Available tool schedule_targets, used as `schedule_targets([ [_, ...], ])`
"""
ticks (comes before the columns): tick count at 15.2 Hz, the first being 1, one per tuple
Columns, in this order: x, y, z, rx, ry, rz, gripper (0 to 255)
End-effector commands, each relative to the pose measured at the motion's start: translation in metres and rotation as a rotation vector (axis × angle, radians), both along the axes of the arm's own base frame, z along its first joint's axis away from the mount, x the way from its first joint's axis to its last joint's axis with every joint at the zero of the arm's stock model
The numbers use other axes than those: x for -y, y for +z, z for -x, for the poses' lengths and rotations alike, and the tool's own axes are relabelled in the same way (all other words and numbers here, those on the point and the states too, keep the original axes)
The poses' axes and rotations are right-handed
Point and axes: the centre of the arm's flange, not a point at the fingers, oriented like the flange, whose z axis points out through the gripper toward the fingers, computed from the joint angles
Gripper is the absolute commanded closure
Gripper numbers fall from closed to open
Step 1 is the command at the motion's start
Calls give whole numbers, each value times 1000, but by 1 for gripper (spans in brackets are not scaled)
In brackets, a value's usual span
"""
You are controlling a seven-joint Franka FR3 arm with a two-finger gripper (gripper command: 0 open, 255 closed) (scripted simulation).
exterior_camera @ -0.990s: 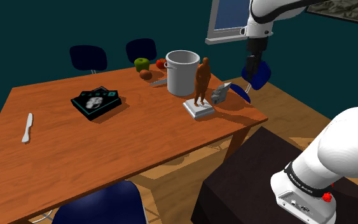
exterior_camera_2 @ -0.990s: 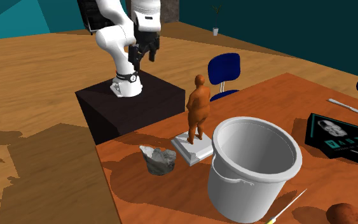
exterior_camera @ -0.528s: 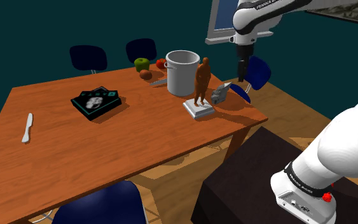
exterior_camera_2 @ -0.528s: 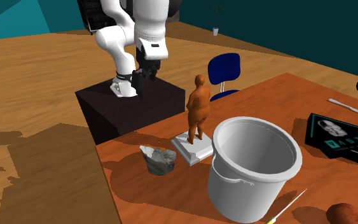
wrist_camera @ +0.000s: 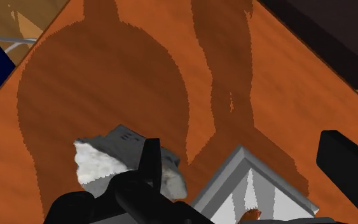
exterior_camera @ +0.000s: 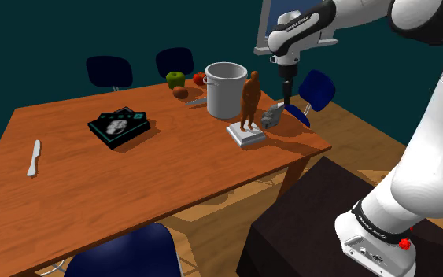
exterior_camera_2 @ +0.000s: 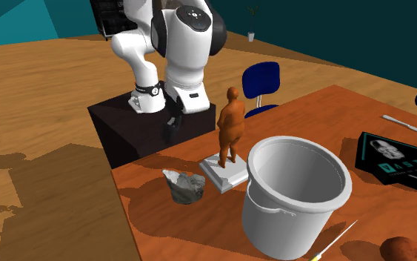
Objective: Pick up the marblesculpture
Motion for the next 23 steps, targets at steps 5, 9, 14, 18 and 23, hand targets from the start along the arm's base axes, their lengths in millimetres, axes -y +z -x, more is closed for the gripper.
schedule_targets([
  [5, 27, -51, -59, -23, 92, -11, 0],
  [9, 39, -80, -91, -37, 141, -17, 0],
  [14, 39, -106, -91, -37, 141, -17, 0],
  [18, 39, -120, -91, -37, 141, -17, 0],
  [23, 39, -120, -91, -37, 141, -16, 255],
])
